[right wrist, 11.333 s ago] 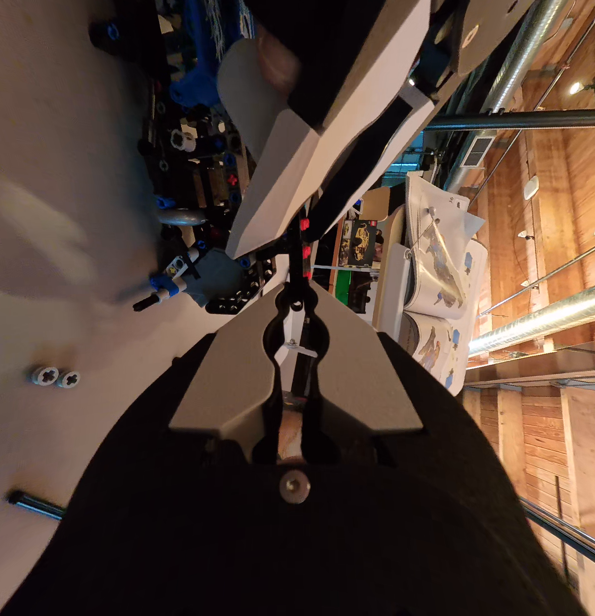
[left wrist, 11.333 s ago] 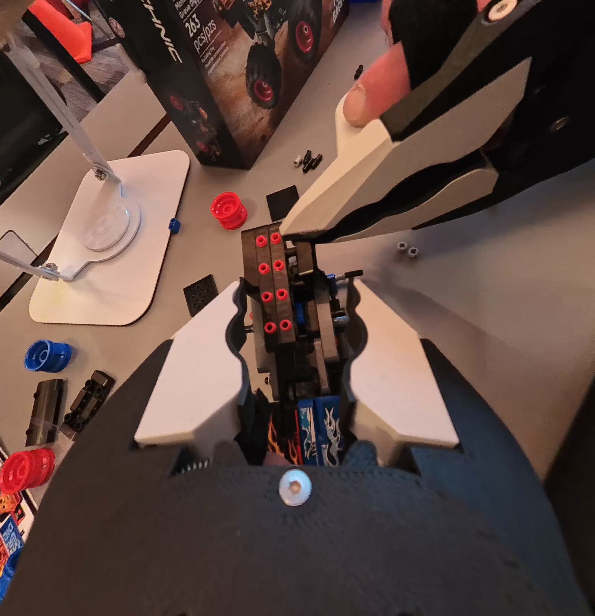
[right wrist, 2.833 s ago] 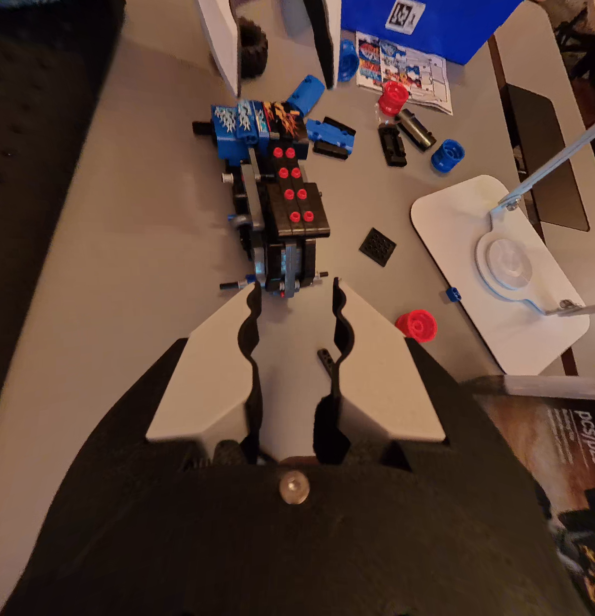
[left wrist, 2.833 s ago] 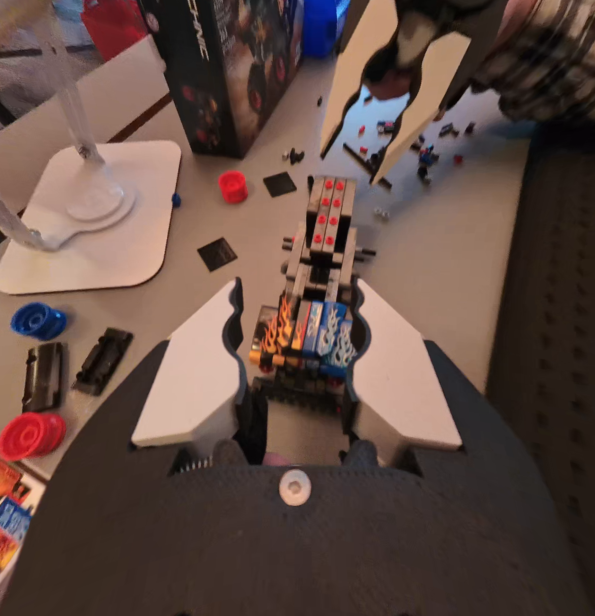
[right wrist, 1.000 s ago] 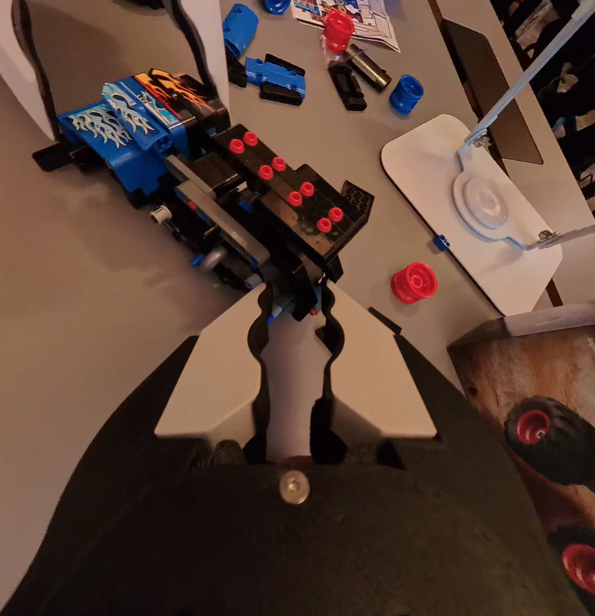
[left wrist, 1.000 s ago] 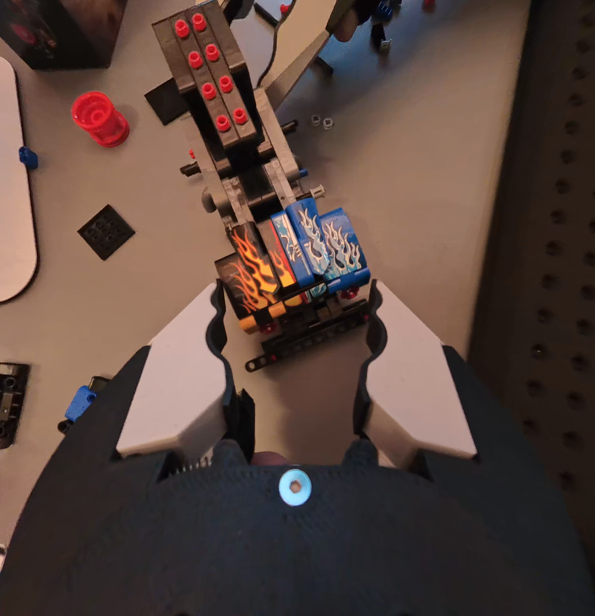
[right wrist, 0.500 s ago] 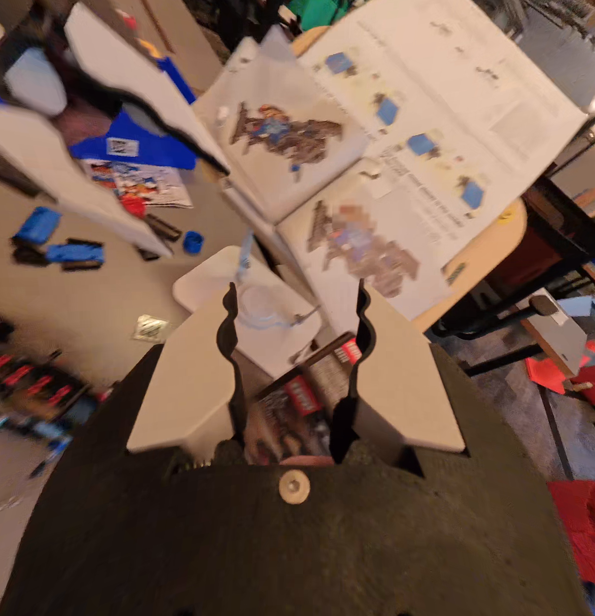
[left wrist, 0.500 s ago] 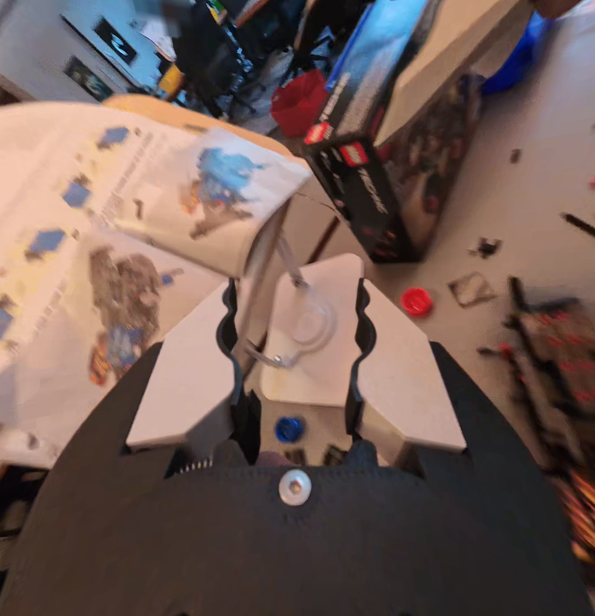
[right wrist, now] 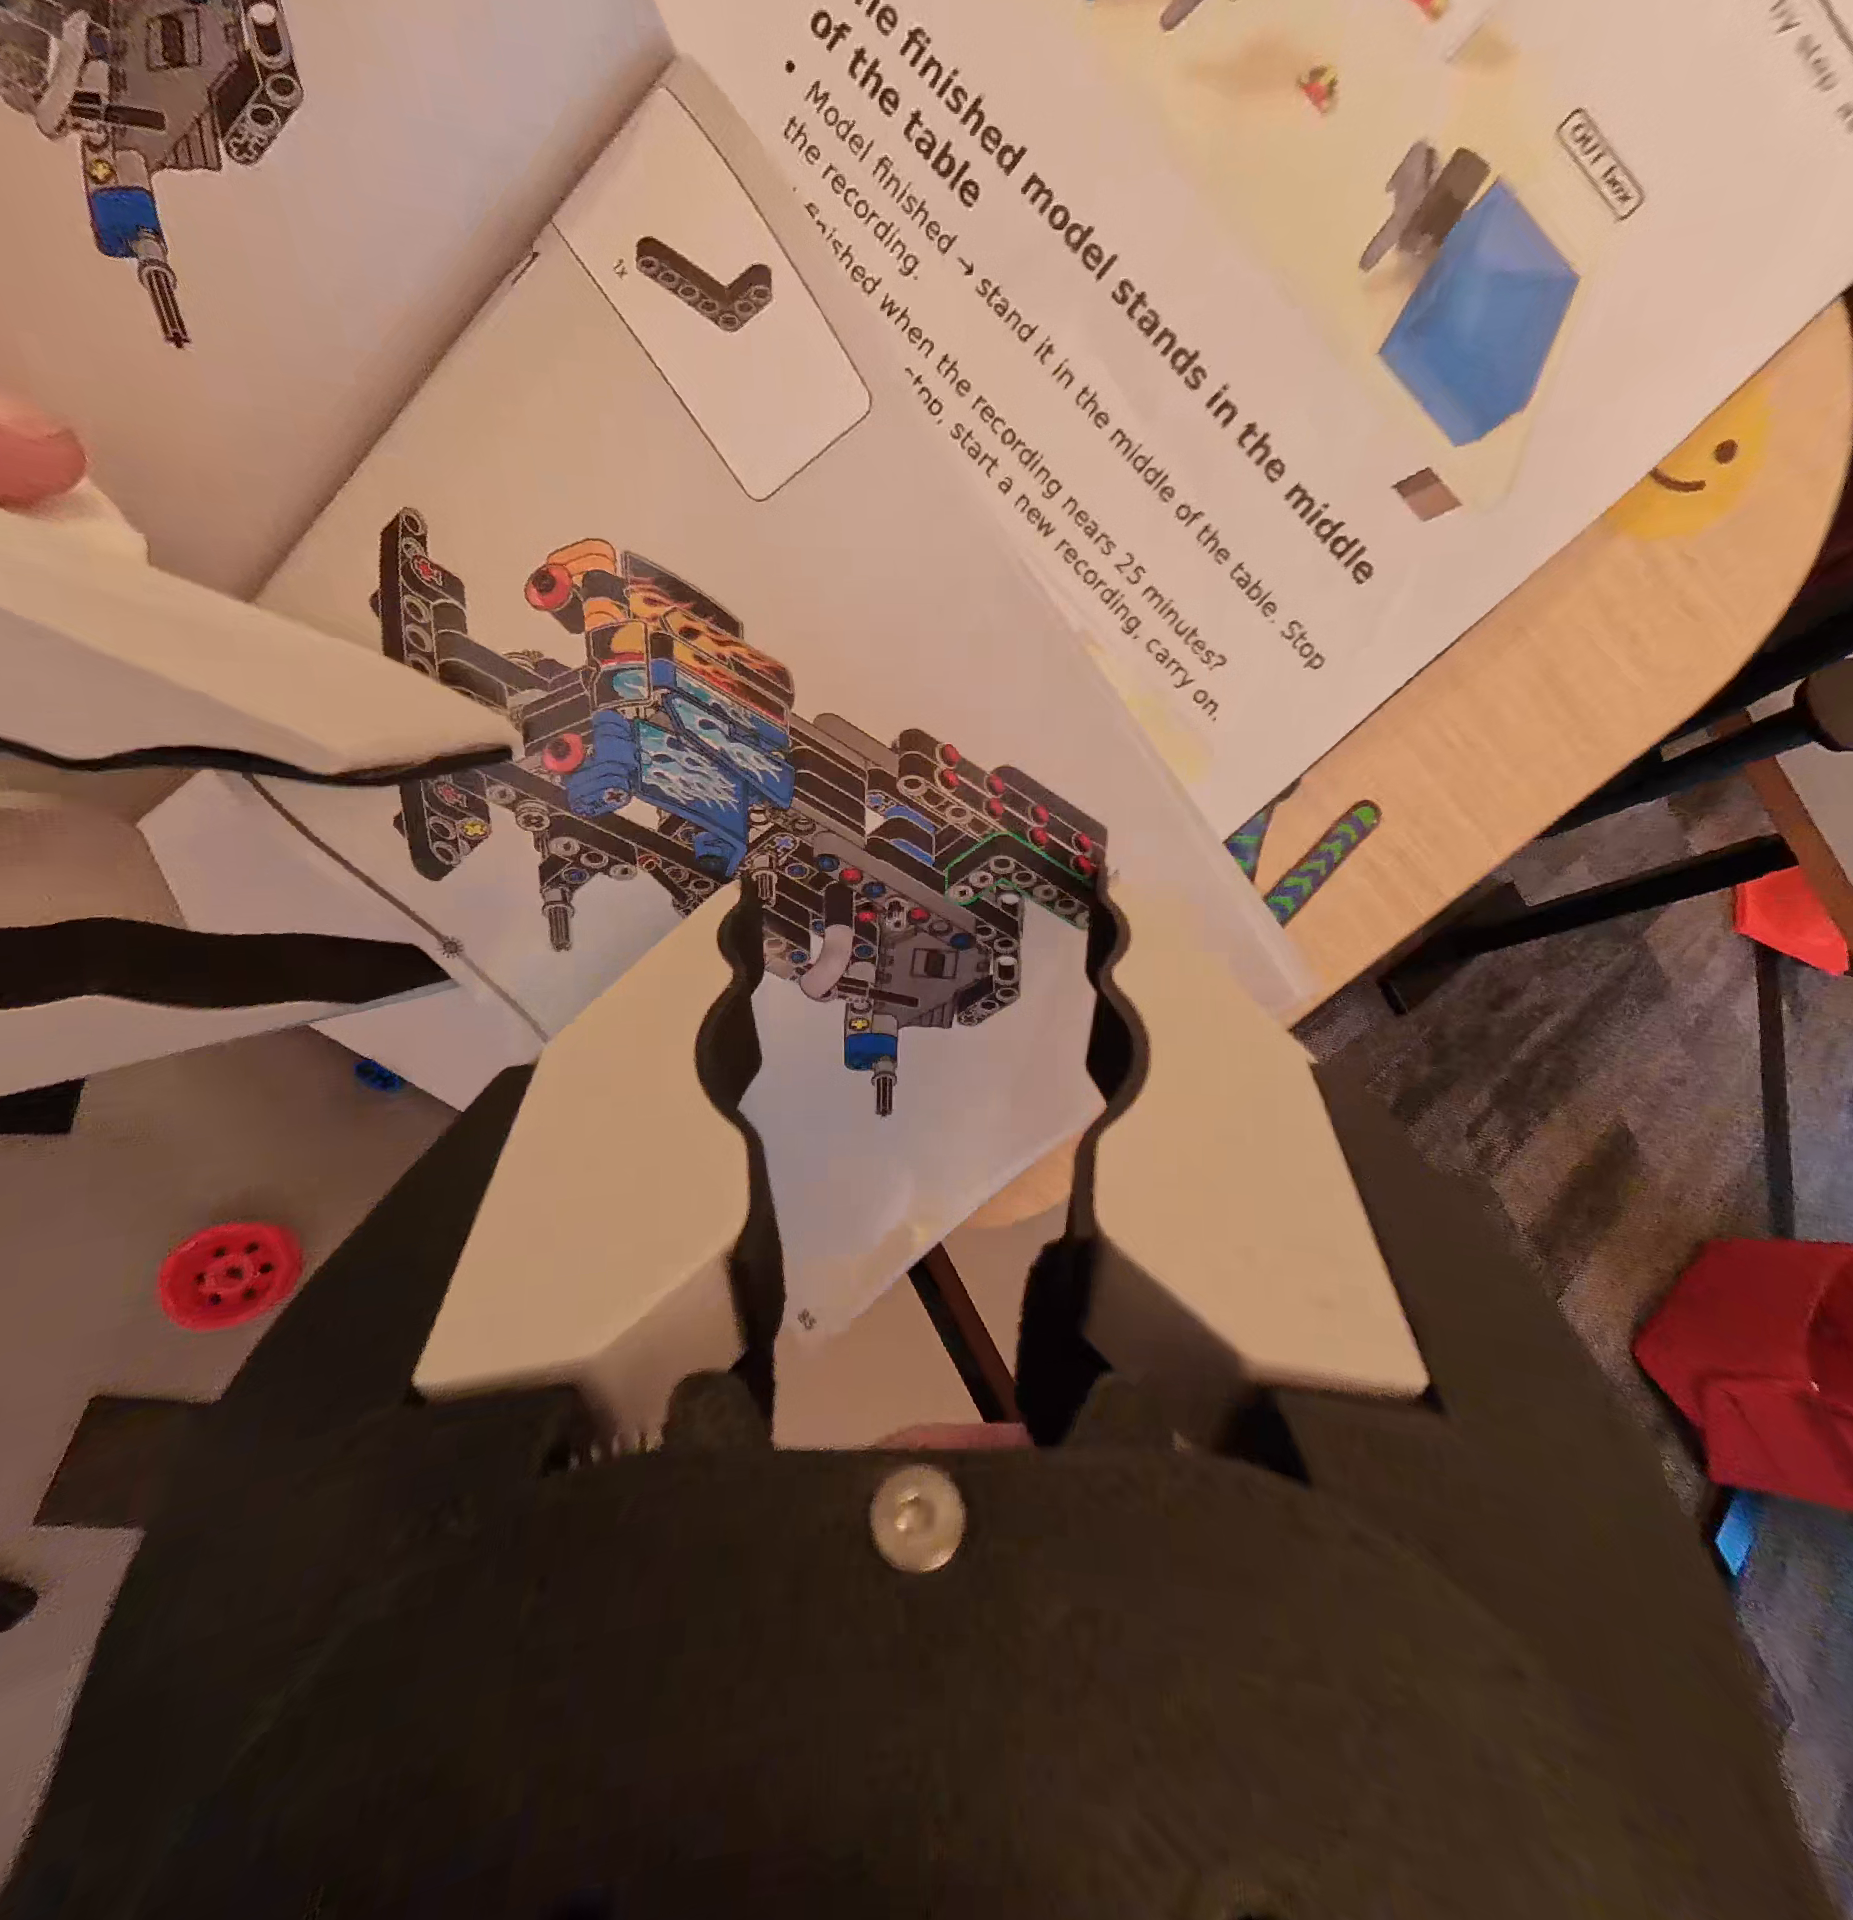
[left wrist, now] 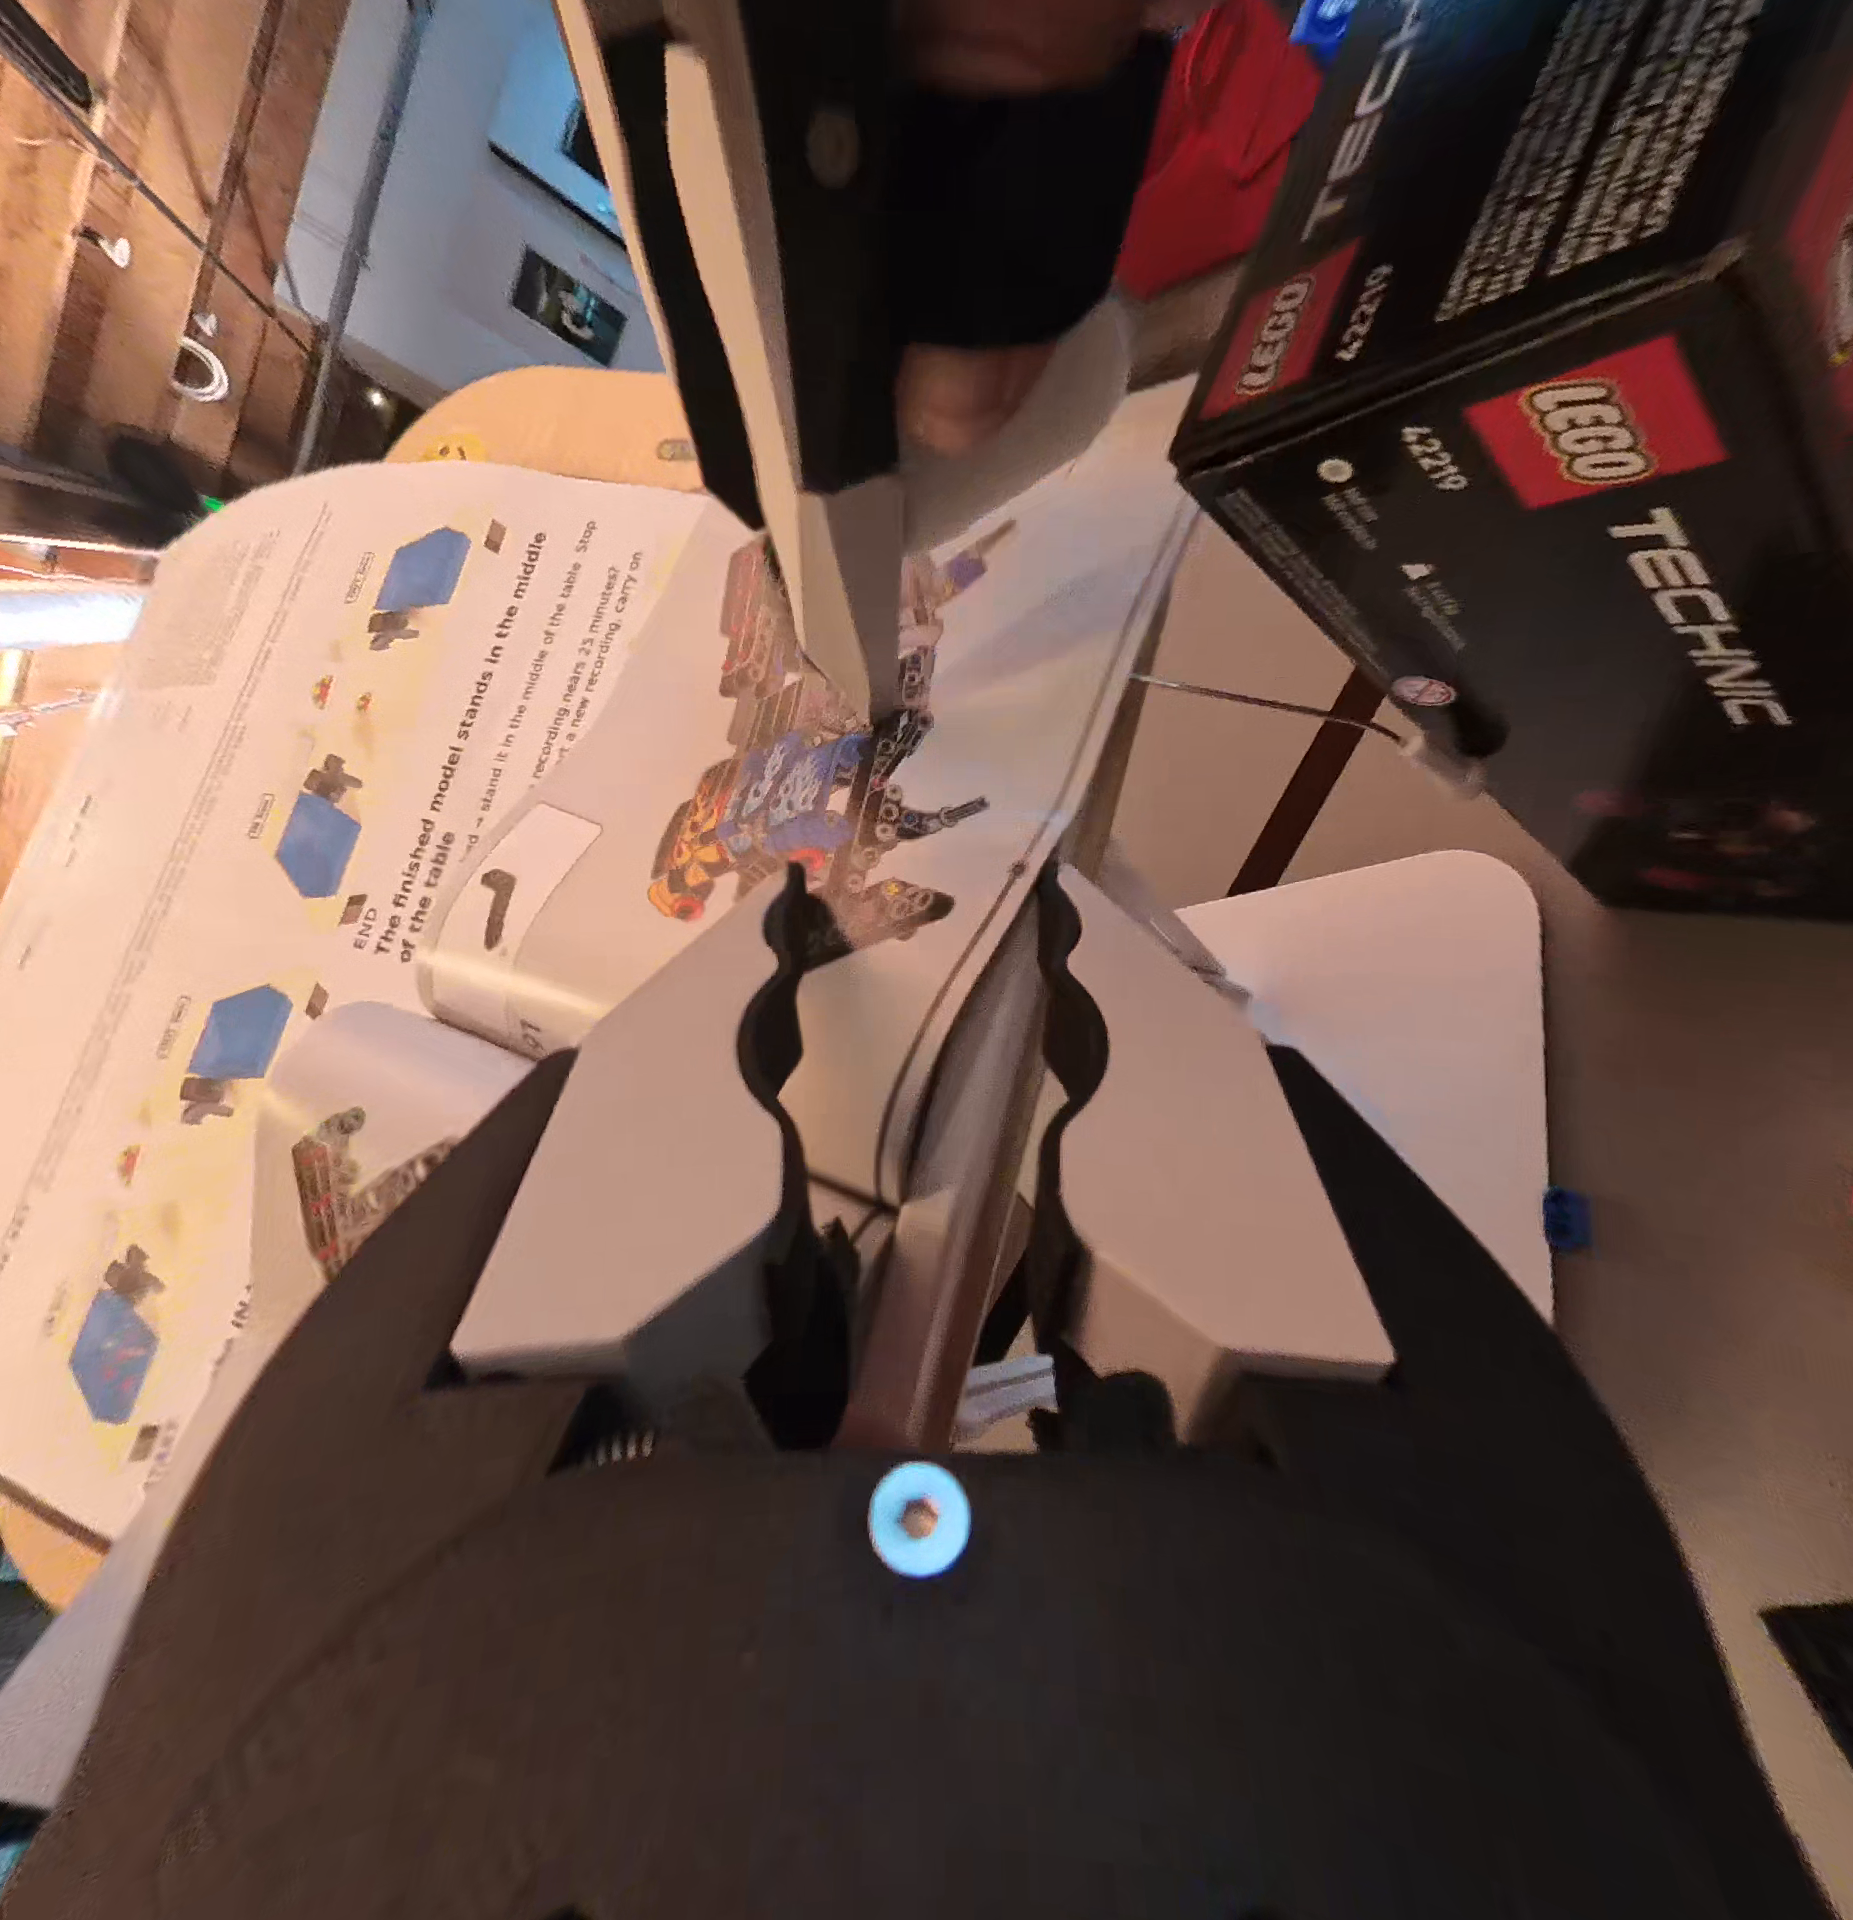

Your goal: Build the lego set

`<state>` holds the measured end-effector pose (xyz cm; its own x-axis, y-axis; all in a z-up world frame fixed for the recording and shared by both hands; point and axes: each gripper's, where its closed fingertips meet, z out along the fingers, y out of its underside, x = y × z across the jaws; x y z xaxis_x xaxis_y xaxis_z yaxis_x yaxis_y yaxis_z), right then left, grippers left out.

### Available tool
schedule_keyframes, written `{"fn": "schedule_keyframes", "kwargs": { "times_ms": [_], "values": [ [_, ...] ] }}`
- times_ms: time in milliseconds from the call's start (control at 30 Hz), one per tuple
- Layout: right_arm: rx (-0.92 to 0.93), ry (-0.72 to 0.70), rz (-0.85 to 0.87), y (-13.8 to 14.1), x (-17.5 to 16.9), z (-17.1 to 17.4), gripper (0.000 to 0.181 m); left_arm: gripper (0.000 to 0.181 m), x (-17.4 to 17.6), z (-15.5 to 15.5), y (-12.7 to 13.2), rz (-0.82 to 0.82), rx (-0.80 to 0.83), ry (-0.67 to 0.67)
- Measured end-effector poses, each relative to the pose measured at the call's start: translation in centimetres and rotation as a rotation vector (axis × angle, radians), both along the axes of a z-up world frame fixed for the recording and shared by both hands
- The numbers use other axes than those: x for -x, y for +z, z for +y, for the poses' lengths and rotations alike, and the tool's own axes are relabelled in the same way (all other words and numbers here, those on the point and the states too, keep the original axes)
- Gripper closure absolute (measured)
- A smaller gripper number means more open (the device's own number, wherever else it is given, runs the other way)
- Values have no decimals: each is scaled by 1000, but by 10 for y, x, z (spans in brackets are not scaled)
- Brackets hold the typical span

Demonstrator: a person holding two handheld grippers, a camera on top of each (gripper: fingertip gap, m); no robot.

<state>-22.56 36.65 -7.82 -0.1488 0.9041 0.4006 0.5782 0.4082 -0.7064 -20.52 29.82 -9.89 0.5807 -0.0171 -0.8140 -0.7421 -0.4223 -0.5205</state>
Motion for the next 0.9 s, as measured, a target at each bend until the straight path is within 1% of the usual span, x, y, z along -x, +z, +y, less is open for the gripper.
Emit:
{"fn": "schedule_keyframes", "kwargs": {
  "times_ms": [100,133,167,200,233,300,367,400,433,500,533,600,633,667,767,833,867,900],
  "values": [
    [6,2,16,-3,5,0,122,140,0,-1,-3,-17,-15,-9],
    [9,3,18,-3,5,0,123,136,2,-1,-6,-18,-3,1],
    [13,4,20,-2,6,1,127,133,4,-1,-8,-9,4,9],
    [23,16,19,-2,6,-1,140,132,3,-1,-8,-1,-9,4],
    [35,22,22,-2,6,-2,145,131,1,-1,-7,-3,-20,0],
    [41,23,31,-2,7,-1,148,129,-1,-1,-9,-12,-29,-2],
    [44,23,33,-2,7,1,156,128,-2,-1,-9,-18,-35,0],
    [51,36,29,-3,7,-1,167,128,-3,0,-9,-24,-36,-3],
    [56,48,25,-4,8,-3,171,129,-4,0,-8,-30,-38,-5],
    [46,52,28,-2,7,-4,169,129,-2,-1,-5,-19,-57,3],
    [30,30,45,3,6,0,158,129,0,-3,-1,-15,-76,15],
    [-7,-23,92,13,4,12,130,124,6,-7,5,-31,-108,43],
    [-14,-34,107,17,4,15,120,125,7,-8,5,-56,-108,39],
    [-9,-33,100,15,4,17,118,125,8,-9,4,-75,-106,36],
    [32,-33,61,5,6,20,119,123,7,-9,2,-93,-92,34],
    [39,-38,71,5,8,21,122,120,8,-8,1,-94,-87,35],
    [36,-43,72,5,8,22,125,119,7,-8,1,-101,-88,31],
    [29,-44,73,6,8,22,136,119,7,-8,1,-105,-89,27]
  ]
}}
